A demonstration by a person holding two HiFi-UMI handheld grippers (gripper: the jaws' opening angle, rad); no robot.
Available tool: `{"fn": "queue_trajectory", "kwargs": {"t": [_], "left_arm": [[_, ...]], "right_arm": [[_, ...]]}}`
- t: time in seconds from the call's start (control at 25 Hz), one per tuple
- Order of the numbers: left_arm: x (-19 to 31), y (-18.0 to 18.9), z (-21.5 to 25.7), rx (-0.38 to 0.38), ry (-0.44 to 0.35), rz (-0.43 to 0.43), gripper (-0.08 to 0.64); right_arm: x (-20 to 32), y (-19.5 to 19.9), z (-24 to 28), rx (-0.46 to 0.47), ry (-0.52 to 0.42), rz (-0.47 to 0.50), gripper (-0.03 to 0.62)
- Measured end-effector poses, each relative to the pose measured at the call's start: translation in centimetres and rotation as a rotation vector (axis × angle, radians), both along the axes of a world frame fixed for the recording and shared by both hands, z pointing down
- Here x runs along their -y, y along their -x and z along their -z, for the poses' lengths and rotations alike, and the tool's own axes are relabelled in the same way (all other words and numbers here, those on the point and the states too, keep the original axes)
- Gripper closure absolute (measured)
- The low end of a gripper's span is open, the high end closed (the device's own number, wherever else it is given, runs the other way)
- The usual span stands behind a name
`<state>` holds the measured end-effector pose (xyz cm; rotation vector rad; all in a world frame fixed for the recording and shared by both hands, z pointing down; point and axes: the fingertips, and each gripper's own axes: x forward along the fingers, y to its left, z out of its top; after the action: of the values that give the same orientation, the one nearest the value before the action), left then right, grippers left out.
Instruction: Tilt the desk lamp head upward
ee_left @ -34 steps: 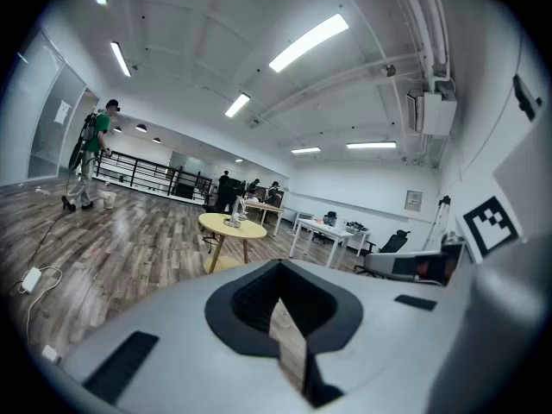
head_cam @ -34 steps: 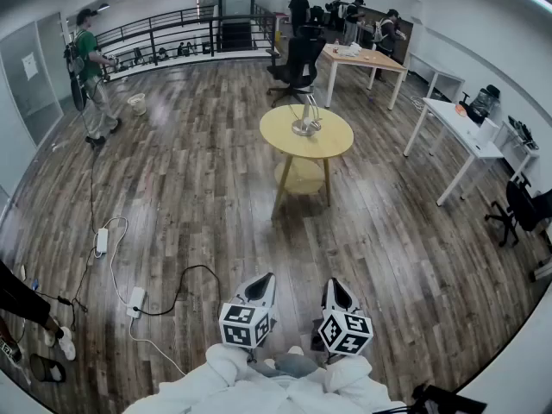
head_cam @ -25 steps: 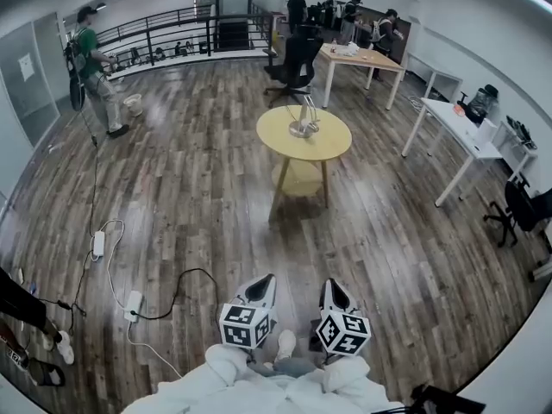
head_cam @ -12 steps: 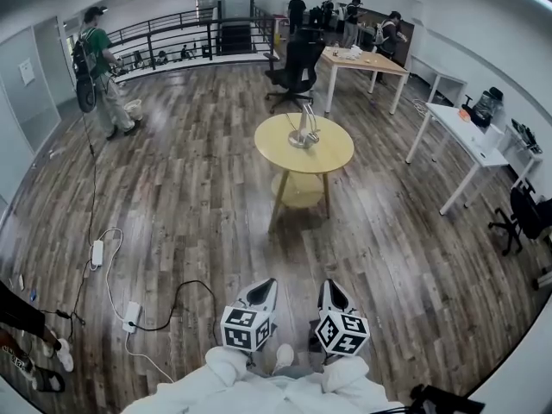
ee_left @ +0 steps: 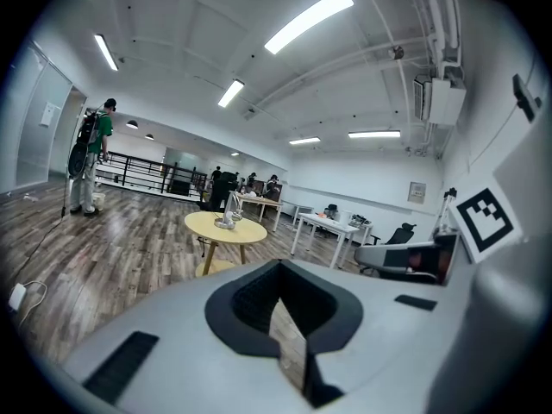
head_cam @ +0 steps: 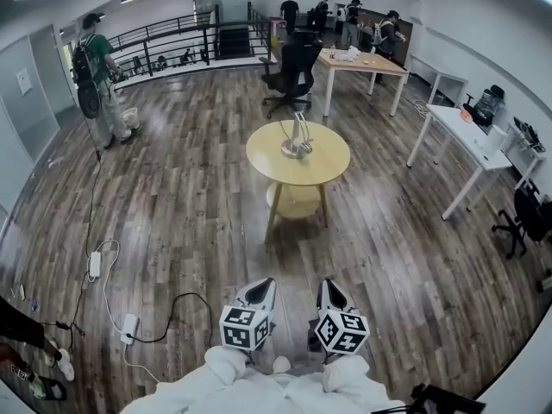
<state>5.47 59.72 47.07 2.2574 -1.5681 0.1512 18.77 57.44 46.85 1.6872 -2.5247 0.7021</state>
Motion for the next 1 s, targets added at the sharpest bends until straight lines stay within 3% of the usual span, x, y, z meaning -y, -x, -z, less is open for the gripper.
{"fn": "queue_trajectory", "kwargs": {"t": [0.44, 1.0], "left_arm": [[5.9, -1.8, 0.1, 0.02, 0.002, 0.004, 0.561], [12.3, -0.6, -1.4, 0.012, 0.024, 0.028, 0.561]], "right_arm": [[5.8, -1.9, -0.7, 0.011, 0.019, 0.015, 0.58], [12.0, 0.2, -2.2, -0.002, 0.047, 0.051, 0.58]]}}
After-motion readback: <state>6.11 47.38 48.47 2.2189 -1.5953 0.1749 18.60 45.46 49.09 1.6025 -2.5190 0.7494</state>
